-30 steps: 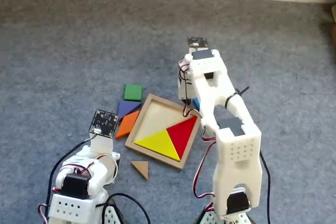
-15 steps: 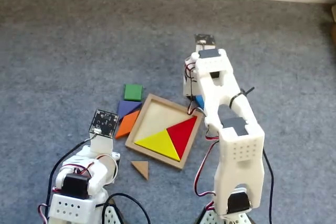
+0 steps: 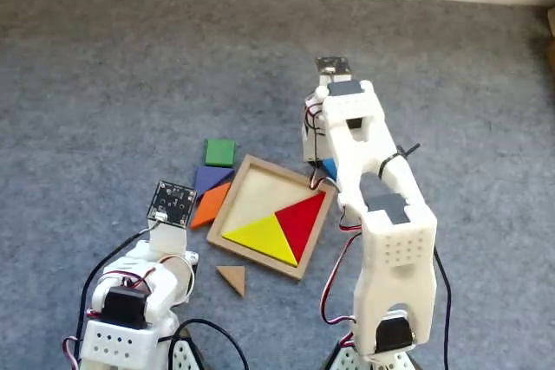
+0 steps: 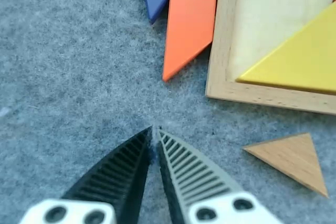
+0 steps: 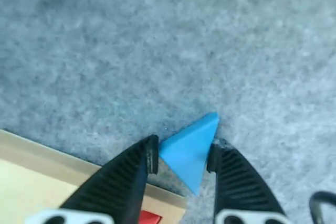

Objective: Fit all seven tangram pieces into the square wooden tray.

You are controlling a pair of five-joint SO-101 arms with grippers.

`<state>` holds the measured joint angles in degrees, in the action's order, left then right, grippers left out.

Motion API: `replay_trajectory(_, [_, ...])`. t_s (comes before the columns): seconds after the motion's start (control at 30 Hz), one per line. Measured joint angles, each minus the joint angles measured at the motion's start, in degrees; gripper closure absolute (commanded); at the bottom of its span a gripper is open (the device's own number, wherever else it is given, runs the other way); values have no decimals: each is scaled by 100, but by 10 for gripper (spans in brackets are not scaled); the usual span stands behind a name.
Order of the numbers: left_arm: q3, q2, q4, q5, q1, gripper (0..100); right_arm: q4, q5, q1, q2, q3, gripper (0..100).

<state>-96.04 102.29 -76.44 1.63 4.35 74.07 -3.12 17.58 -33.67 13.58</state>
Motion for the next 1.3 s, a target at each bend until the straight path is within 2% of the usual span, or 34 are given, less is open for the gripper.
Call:
replay_trajectory(0.27, [0,0,0,0,0,995,79,387,9,62,0,865])
replay_trajectory(0.53, [0,0,0,0,0,995,167,492,149,791,-44,865])
replay_trajectory(0.77, [0,0,0,0,0,995,211,1116,791,1363,-870,865])
replay_trajectory(0.97, [0,0,0,0,0,995,211,2048,1284,1978,-1723,865])
replay_trajectory(1.13, [0,0,0,0,0,995,185,2848,1380,2048,-2013,865])
replay_trajectory(1.3, [0,0,0,0,0,995,-281,3358,1380,2048,-2312,860])
